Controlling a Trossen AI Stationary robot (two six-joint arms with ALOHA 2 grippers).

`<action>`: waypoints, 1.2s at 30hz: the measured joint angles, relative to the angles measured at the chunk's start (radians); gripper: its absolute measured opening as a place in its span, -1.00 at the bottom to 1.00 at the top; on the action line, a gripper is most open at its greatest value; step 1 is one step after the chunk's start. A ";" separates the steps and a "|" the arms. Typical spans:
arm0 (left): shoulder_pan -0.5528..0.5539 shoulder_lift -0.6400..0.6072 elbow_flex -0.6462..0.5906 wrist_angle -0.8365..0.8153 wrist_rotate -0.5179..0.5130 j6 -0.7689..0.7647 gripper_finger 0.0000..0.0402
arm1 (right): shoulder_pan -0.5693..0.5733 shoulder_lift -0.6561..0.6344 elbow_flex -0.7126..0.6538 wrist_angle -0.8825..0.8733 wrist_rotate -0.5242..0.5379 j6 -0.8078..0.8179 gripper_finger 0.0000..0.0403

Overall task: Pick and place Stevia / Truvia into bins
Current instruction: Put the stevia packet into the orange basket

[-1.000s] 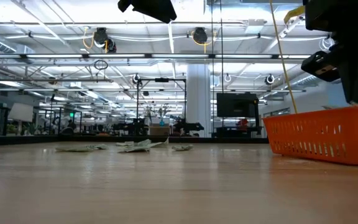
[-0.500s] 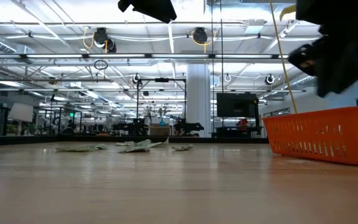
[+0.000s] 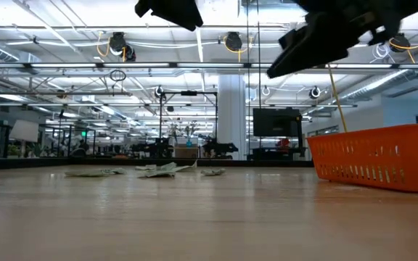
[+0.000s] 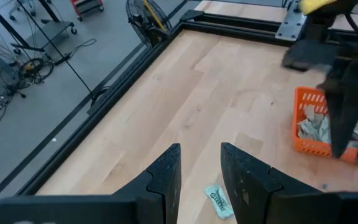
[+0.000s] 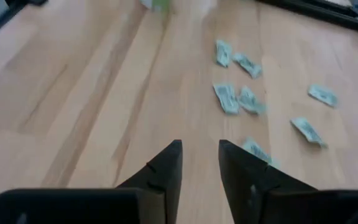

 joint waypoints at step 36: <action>0.002 0.000 0.000 0.001 -0.001 0.032 -0.40 | -0.386 0.623 0.002 0.643 -0.248 -0.093 -0.19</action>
